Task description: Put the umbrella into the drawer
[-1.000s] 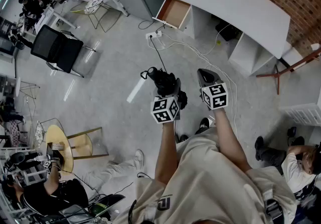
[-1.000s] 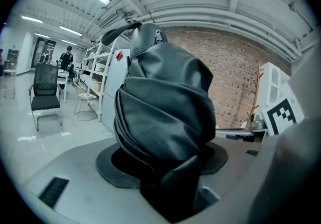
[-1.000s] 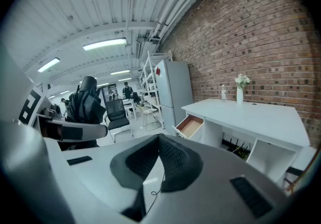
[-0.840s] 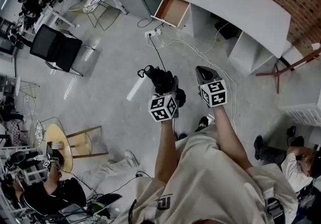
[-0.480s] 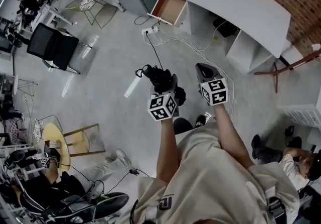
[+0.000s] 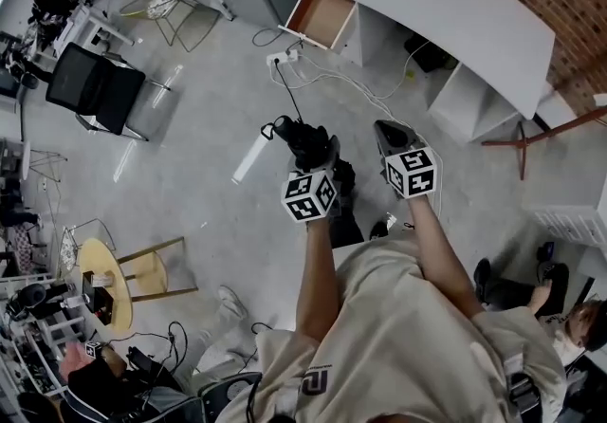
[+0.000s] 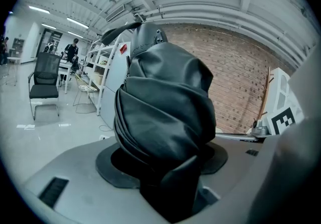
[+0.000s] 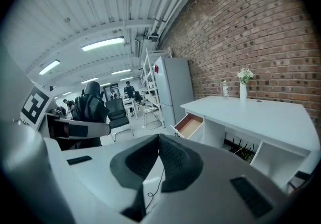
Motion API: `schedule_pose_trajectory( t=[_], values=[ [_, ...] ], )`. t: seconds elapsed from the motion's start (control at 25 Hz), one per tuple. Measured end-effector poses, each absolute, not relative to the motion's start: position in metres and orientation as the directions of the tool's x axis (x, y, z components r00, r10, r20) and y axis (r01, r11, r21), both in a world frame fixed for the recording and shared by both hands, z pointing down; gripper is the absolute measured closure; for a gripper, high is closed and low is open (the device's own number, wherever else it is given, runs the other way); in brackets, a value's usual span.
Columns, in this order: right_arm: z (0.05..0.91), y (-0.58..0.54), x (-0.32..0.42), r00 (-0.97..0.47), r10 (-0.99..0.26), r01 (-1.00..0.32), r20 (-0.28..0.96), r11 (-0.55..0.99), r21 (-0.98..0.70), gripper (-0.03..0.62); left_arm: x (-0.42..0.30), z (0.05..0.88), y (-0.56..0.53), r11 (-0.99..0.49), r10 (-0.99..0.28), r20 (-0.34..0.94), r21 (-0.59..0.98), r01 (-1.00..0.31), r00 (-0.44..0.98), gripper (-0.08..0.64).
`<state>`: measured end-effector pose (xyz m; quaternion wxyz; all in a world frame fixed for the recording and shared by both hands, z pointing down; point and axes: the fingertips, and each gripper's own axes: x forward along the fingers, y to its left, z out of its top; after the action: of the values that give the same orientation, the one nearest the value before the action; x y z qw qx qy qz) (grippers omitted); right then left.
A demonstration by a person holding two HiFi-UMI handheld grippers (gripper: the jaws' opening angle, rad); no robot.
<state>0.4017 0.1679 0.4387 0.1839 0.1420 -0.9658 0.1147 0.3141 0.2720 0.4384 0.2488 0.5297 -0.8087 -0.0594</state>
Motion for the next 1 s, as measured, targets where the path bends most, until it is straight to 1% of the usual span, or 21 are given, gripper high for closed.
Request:
schedule_pose_trajectory(
  t=[0.32,0.56,1.0],
  values=[
    [0.430,0.128,0.339,-0.886,-0.240,-0.313,0.396,0.941,-0.129,0.525,0.247,0.422,0.215,0.386,-0.906,0.319,0.352,-0.853,-0.278,0.296],
    [0.431,0.109,0.285,-0.880,-0.248,-0.319,0.405,0.941,-0.117,0.525,0.201,0.419,0.178,0.345,-0.902,0.356,0.250,-0.905,-0.245,0.296],
    [0.450,0.079,0.215,-0.856,-0.260,-0.355,0.446,0.924,-0.142,0.525,0.122,0.432,0.136,0.325,-0.907,0.364,0.291,-0.900,-0.210,0.296]
  ],
)
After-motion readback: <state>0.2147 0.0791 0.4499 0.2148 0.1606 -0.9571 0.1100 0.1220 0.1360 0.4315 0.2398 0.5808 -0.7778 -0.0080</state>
